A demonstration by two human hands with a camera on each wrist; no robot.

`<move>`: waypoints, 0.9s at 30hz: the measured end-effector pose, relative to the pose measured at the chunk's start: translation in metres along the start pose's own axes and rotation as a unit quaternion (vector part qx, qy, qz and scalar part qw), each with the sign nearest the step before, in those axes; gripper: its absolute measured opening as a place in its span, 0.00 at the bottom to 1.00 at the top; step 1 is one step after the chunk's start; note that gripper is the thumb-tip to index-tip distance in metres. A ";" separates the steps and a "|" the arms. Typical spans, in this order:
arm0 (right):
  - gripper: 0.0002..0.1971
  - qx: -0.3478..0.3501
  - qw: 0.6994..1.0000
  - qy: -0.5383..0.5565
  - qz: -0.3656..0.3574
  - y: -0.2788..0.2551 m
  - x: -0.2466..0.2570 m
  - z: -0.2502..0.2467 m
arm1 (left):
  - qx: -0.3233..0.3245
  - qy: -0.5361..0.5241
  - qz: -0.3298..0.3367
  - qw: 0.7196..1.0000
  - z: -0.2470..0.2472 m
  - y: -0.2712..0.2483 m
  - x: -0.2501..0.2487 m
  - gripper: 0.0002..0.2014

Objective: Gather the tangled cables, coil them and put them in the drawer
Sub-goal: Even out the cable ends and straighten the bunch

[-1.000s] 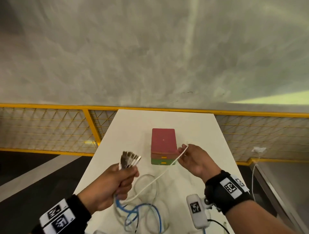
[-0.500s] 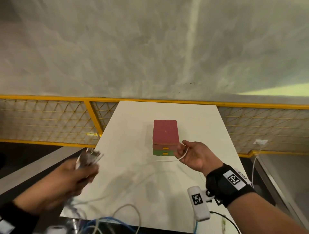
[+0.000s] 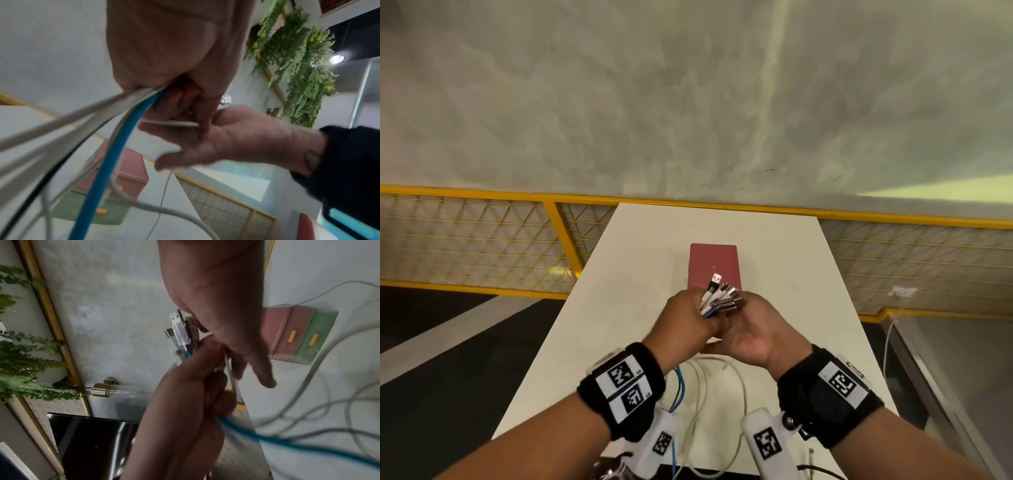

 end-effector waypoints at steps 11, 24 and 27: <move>0.14 -0.205 0.973 0.090 -0.053 0.000 0.047 -0.093 | 0.329 0.123 -0.107 0.930 -0.079 -0.092 0.015 0.06; 0.40 0.113 0.808 -0.527 -0.237 -0.070 0.053 0.060 | 0.077 -0.118 0.166 0.976 -0.126 -0.037 -0.168 0.04; 0.35 0.249 0.801 -0.452 -0.303 -0.101 0.082 0.127 | 0.038 -0.076 0.217 0.972 -0.128 -0.014 -0.207 0.07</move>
Point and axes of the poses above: each hand's wrist, its own y-axis towards the middle knuckle, its own z-axis out of the palm, x = y × z, the point moved 3 cm from there along y, towards the middle knuckle
